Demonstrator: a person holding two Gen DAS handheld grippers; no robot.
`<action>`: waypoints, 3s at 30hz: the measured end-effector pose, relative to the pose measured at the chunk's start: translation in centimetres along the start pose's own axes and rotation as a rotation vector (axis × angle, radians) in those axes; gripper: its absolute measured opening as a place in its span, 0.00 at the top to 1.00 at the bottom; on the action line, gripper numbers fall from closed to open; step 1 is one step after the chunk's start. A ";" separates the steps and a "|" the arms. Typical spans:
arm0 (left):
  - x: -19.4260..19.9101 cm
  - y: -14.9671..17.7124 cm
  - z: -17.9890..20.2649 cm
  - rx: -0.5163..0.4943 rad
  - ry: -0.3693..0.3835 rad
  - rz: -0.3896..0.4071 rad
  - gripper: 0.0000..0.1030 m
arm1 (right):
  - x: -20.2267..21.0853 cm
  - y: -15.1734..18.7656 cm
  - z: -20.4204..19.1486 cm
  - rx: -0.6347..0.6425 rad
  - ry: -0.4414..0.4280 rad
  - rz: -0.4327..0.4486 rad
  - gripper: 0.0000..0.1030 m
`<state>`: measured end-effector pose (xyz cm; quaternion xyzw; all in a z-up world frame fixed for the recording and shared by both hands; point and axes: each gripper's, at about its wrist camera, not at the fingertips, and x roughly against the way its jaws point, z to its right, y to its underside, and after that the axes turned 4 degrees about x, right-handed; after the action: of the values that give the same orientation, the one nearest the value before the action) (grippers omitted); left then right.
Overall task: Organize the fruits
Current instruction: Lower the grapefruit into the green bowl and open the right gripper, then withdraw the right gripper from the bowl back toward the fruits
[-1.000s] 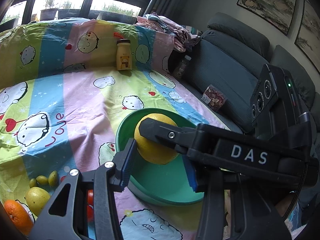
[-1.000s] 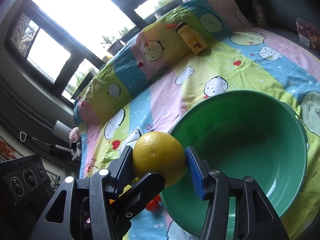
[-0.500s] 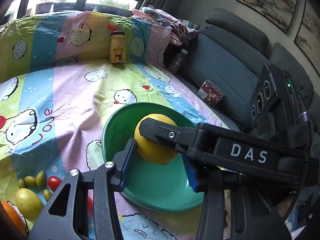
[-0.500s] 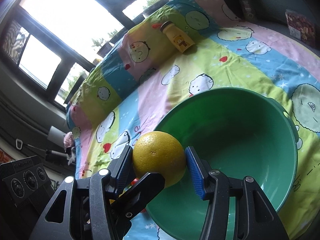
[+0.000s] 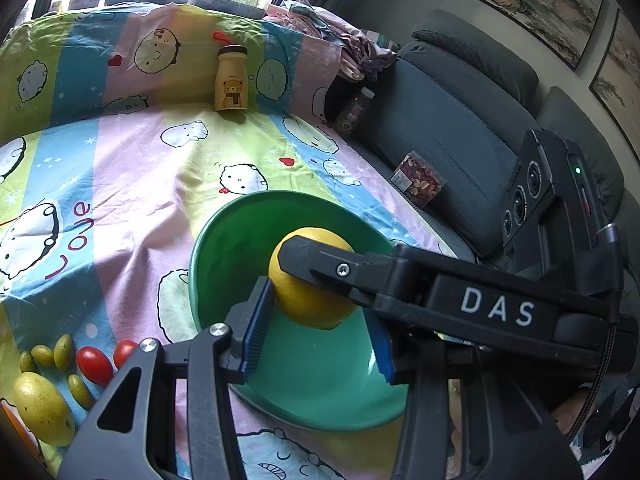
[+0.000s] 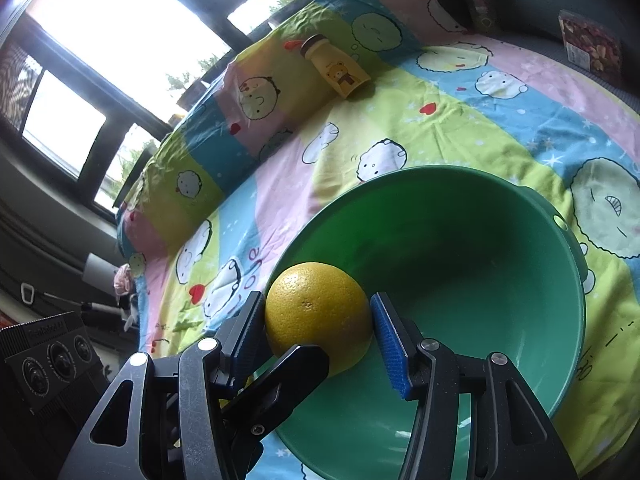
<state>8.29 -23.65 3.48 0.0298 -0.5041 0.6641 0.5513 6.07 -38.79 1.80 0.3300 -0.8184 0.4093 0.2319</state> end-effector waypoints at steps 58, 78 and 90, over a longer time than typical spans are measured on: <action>-3.0 0.5 -0.1 -0.007 -0.075 -0.106 0.68 | -2.7 0.1 2.3 -0.073 0.084 -0.102 0.45; -2.7 0.4 0.6 -0.010 -0.123 -0.122 0.70 | -2.5 -0.1 2.2 -0.070 0.128 -0.079 0.48; 4.1 0.9 0.4 -0.011 -0.177 0.016 0.61 | -0.1 -0.1 -0.6 -0.001 0.128 0.042 0.48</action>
<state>5.78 -20.95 5.60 0.0813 -0.5545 0.6606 0.4995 6.25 -38.28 2.10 0.2857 -0.8088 0.4341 0.2754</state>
